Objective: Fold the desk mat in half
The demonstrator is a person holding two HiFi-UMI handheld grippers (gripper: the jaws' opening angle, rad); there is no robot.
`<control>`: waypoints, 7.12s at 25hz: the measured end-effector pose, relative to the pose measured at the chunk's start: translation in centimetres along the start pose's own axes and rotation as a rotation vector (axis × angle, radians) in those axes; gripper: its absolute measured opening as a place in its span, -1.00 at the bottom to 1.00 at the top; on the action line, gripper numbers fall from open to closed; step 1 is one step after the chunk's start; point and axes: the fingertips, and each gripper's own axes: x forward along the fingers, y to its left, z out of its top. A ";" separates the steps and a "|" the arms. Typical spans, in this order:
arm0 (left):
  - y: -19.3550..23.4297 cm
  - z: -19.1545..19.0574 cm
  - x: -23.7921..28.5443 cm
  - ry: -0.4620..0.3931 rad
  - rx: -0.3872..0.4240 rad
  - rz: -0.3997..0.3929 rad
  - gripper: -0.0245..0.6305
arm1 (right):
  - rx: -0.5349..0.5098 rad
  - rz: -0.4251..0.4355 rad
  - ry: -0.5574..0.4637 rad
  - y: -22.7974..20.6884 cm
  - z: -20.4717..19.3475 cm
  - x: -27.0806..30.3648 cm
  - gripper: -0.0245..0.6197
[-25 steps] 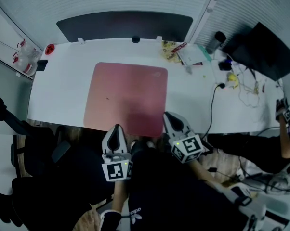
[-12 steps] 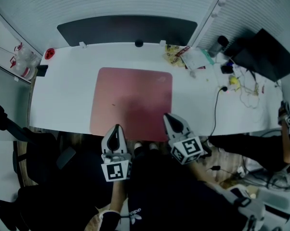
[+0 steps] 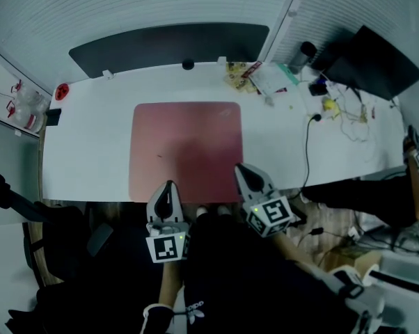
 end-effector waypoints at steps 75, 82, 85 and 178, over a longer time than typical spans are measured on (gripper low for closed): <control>-12.0 -14.1 0.9 0.271 -0.049 -0.069 -0.92 | 0.547 0.061 0.445 -3.4 -25.0 -6.8 -0.40; -12.1 -14.6 0.3 0.285 -0.058 -0.058 -0.92 | 0.666 0.133 0.400 -3.0 -24.6 -5.1 -0.40; -12.0 -14.5 -0.1 0.286 -0.057 -0.046 -0.92 | 0.669 0.146 0.402 -2.7 -24.6 -4.8 -0.41; 16.9 -2.5 8.1 0.114 -0.069 0.051 -0.92 | 0.355 0.246 0.327 9.4 -6.9 28.1 -0.88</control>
